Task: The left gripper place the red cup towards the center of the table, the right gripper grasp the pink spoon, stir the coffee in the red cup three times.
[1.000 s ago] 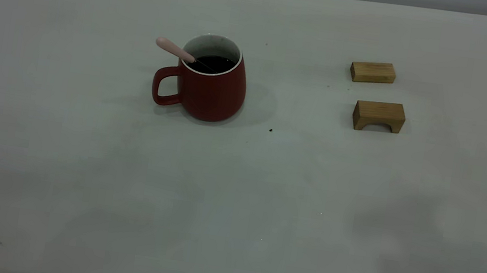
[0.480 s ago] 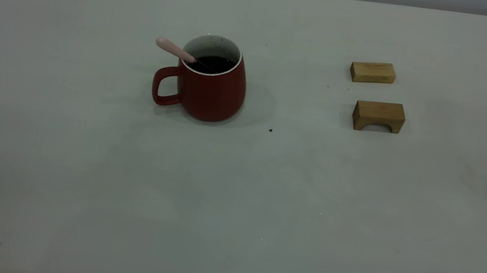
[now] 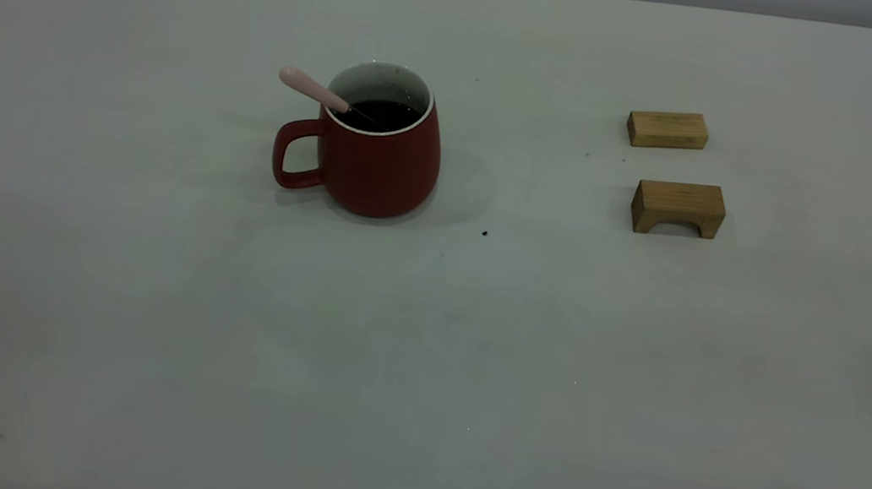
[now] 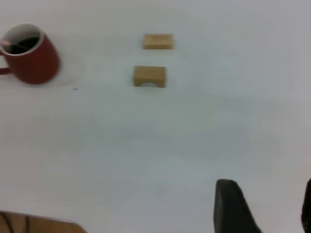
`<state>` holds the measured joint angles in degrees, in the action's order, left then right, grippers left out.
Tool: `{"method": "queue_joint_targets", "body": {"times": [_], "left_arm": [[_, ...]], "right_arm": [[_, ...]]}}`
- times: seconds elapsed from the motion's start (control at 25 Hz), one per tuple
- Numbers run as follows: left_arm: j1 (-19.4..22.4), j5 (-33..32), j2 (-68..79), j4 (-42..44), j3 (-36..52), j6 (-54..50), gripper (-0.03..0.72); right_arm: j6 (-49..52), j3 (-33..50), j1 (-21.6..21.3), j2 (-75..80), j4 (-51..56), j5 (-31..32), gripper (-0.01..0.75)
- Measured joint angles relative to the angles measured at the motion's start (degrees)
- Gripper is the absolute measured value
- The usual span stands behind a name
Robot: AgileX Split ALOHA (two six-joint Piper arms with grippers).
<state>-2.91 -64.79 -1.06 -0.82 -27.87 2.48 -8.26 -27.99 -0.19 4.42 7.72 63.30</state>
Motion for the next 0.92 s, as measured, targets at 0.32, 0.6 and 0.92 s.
{"method": "queue_joint_targets", "body": {"times": [0.32, 0.6, 0.92], "left_arm": [[0.0, 0.0, 0.0, 0.0, 0.0, 0.0, 0.243], [0.0, 0.0, 0.0, 0.0, 0.0, 0.0, 0.243], [0.0, 0.0, 0.0, 0.0, 0.0, 0.0, 0.243]], "right_arm": [[6.7, 1.1, 0.0, -3.3, -5.9, 1.1, 0.388], [7.3, 1.1, 0.0, -3.3, -6.2, 1.1, 0.388], [7.4, 1.1, 0.0, -3.3, -6.2, 1.1, 0.388]]}}
